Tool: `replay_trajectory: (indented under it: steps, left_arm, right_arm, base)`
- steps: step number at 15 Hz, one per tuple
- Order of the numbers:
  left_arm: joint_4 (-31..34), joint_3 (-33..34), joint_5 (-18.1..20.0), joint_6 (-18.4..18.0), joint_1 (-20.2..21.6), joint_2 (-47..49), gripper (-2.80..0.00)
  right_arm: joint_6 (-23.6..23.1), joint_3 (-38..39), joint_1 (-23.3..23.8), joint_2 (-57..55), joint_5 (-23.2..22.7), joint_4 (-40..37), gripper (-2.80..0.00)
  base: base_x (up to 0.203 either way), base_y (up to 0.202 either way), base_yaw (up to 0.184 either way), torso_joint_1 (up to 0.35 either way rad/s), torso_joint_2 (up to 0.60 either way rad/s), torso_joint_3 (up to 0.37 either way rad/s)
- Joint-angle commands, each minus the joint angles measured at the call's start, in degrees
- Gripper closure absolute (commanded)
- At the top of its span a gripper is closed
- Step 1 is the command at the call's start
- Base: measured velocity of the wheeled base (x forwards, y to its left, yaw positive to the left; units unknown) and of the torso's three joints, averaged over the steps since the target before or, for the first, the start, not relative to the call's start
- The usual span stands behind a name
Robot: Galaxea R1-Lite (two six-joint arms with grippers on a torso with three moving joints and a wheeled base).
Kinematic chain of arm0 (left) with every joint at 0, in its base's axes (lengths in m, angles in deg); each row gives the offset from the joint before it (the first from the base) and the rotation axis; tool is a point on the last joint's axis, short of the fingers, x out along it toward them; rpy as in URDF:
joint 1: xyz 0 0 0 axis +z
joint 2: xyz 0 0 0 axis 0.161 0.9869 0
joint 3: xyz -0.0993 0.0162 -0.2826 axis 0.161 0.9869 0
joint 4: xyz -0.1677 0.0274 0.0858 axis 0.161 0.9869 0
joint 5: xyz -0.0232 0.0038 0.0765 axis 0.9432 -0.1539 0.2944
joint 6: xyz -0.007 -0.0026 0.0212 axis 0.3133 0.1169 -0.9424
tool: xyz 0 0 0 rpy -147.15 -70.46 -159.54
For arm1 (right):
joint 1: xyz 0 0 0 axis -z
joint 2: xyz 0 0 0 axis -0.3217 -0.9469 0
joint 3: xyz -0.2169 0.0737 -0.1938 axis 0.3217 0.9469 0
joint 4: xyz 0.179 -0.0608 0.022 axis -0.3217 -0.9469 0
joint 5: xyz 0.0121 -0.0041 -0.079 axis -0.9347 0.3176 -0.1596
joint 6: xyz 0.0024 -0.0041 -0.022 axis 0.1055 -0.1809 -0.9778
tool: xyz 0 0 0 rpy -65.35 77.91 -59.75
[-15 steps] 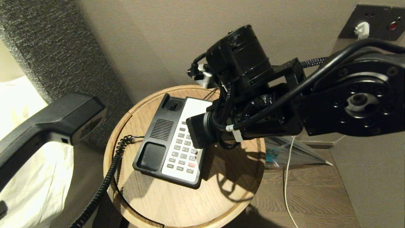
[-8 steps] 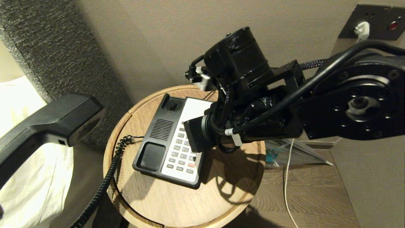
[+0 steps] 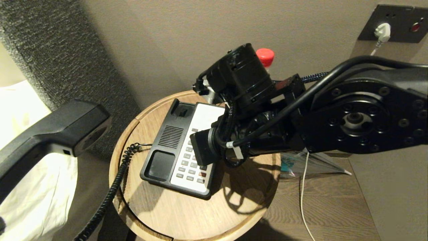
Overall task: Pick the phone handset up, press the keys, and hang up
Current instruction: Dial the number
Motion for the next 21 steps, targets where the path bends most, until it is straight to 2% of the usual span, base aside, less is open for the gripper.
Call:
replay_trajectory:
  steps: [1, 16, 21]
  left_arm:
    - [0.0, 0.1, 0.1, 0.3, 0.0, 0.0, 0.00]
    - [0.1, 0.5, 0.2, 0.3, 0.0, -0.7, 0.00]
    - [0.1, 0.5, 0.2, 0.3, 0.0, -0.8, 0.00]
  right_arm:
    - [0.1, 0.1, 0.0, -0.3, 0.0, -0.3, 0.00]
    - [-0.1, -0.5, -0.1, -1.8, 0.4, 0.4, 0.00]
    - [0.2, -1.1, -1.9, 0.3, 0.0, -0.4, 0.00]
  base:
    - [0.000, 0.000, 0.000, 0.000, 0.00, 0.000]
    - [0.000, 0.000, 0.000, 0.000, 0.00, 0.000]
    - [0.000, 0.000, 0.000, 0.000, 0.00, 0.000]
